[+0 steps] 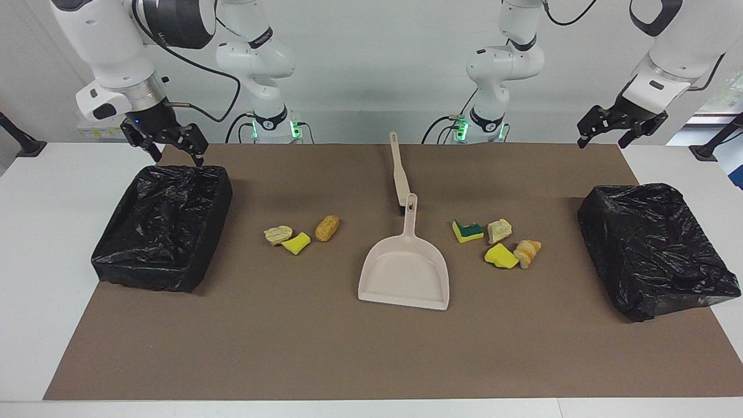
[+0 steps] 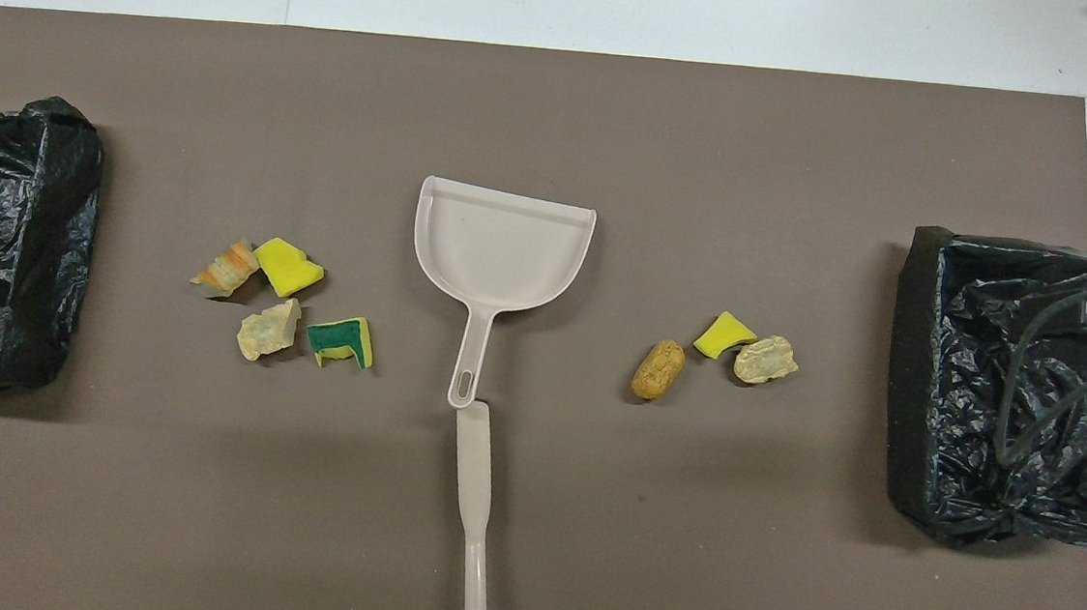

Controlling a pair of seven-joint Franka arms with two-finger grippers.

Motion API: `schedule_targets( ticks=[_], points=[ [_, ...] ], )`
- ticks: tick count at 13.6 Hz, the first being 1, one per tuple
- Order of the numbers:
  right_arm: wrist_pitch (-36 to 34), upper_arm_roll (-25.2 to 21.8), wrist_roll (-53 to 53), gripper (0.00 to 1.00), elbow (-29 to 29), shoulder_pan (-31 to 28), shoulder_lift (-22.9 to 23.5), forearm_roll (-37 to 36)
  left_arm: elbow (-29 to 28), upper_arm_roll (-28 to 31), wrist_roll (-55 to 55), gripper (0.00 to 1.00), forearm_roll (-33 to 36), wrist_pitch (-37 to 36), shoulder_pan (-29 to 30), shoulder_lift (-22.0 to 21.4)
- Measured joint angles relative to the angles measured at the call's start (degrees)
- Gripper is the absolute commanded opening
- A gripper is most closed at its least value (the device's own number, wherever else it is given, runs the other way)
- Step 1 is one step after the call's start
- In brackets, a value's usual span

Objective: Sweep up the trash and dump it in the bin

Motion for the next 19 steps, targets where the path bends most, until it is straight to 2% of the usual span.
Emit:
schedule_targets(
  ticks=[14,19],
  points=[
    [-2.23,-0.30,0.02,1.00,0.01,-0.75,-0.07,-0.01,0.00,0.00,0.00,1.00,0.00,-0.28,0.00,-0.05],
    [-4.93,-0.25,0.02,1.00,0.02,-0.64,-0.58,0.00,0.00,0.00,0.00,1.00,0.00,-0.31,0.00,-0.05]
  ],
)
